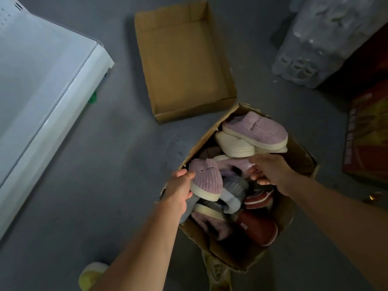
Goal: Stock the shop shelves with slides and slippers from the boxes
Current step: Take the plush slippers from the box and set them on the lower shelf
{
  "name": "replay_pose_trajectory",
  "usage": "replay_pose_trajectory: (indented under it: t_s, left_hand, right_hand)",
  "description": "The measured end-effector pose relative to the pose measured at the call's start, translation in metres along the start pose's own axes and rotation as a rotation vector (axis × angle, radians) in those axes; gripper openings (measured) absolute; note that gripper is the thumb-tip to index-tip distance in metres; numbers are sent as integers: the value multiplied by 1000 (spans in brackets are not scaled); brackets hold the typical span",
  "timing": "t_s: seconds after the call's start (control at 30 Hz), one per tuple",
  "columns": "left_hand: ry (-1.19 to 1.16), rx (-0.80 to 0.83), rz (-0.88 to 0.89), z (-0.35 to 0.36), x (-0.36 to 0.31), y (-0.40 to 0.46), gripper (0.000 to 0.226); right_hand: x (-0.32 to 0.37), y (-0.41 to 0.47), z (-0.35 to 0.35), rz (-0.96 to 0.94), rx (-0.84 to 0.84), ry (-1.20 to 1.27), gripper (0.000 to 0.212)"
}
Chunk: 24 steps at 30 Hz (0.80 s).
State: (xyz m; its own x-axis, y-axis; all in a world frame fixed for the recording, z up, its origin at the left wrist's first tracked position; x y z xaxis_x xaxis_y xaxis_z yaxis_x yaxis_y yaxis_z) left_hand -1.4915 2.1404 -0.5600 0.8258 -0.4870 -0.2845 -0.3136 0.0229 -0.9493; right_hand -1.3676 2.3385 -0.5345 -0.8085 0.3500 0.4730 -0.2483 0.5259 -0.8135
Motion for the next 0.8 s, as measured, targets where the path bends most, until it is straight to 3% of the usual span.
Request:
replay_pose_trajectory:
  t_s: [0.23,0.43,0.53,0.57,0.7,0.8]
  left_hand:
    - [-20,-141,-54,24,23,40,70]
    - [-85,-104,-165,33,39,60,59]
    - [-123,-44,-208,36,45,65,49]
    - [-120,-18,-216,37,47,65,45]
    - [-113,26,-212,34,55,68,38]
    - [-170,61,-217,25,65,64,35]
  right_hand:
    - [-17,38,-17,86,-190,218,23]
    - [-32,93,-44,18,-557,412,84]
    - [-52,145,-62,25,-595,381,105]
    - [-49,146,-61,28,-553,381,103]
    - [-14,114,-39,-11,-436,411,55]
    - [-18,112,-33,-9,-427,436,57]
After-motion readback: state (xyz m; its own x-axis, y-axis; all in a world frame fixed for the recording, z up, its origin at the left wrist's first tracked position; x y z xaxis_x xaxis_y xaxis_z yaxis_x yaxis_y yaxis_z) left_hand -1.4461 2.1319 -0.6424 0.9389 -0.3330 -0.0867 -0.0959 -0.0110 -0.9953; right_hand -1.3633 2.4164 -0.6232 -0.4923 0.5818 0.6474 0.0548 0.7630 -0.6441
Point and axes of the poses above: each hand's wrist, its own y-axis towards the middle knuckle, its own z-axis out of the palm, x = y × z, the point moved 2 cm from there along y, towards the middle knuckle, and after that the axes turned 6 degrees about -z, right-handed, at the moved point
